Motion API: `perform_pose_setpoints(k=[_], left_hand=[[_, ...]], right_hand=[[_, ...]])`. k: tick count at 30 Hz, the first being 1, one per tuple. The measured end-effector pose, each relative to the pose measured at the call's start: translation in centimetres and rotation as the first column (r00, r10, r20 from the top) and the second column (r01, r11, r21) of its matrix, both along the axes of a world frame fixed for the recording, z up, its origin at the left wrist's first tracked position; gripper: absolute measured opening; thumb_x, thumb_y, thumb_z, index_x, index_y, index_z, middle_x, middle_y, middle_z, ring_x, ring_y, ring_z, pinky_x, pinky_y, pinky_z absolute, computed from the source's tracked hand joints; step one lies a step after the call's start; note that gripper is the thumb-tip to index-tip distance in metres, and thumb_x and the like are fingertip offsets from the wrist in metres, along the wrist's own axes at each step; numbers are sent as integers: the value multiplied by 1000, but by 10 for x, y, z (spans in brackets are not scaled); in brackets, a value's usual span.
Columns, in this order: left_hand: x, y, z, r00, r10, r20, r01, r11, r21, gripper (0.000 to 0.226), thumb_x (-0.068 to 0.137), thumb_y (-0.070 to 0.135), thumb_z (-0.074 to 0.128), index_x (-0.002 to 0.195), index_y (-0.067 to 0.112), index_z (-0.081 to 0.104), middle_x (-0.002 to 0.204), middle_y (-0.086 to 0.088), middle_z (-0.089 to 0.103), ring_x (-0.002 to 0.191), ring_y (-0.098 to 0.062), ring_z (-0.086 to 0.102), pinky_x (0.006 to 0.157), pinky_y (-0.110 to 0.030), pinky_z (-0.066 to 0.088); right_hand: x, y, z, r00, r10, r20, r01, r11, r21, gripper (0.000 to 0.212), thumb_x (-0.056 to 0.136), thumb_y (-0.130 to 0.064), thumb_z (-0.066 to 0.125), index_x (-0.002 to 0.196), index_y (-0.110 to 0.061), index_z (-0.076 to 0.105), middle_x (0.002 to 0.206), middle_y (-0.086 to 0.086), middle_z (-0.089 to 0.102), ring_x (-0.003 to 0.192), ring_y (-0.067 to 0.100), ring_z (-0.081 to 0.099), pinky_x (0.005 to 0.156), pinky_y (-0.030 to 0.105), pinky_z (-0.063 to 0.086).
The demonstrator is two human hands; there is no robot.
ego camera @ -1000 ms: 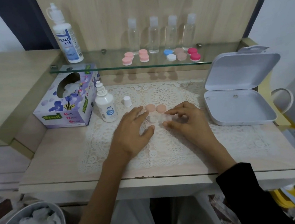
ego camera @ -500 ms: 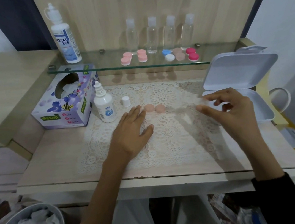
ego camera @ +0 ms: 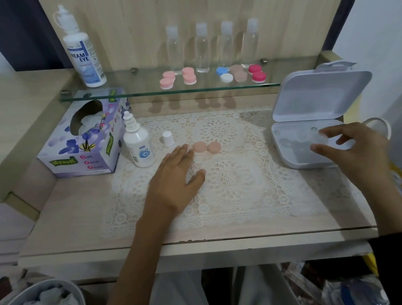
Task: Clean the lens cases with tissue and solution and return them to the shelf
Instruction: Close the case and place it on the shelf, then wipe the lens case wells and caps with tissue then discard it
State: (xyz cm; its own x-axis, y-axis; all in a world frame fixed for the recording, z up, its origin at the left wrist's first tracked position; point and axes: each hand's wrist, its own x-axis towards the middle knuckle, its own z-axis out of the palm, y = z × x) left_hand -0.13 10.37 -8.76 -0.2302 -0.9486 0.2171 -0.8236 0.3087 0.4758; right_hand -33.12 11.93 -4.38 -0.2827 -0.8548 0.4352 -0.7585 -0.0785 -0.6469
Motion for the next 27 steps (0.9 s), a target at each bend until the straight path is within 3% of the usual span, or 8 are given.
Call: perform_pose_setpoints(k=[5,10,27], left_hand=[[1,0,0,1000,1,-9,-1,1000,-13,62,96,47,42,148,16,30,157,3,19,144,-4,10,112,-16,-2],[0,1,1,1000,5,-14,-5,1000,-20,60,97,45,43,148,16,29,157,4,18,143,-4,9,109,-12,-5],[1,1,1,1000,9,-16,-9,1000,-18,59,97,42,45,148,17,30,157,4,19,143,-4,10,111,-14,-3]], right_hand=[[0,-2,-3,992,43,-118,-48,998,-43,30,73,-13,82,102,-16,71,95,2,69,77,20,56,74,38,48],[-1,-3,-5,953,91,-290,-139,979,-146,30,71,-4,82,99,-8,70,95,10,68,75,16,49,71,22,32],[0,-4,-11,943,105,-316,-178,961,-213,26,73,0,80,95,-7,69,95,9,65,73,16,47,67,30,42]])
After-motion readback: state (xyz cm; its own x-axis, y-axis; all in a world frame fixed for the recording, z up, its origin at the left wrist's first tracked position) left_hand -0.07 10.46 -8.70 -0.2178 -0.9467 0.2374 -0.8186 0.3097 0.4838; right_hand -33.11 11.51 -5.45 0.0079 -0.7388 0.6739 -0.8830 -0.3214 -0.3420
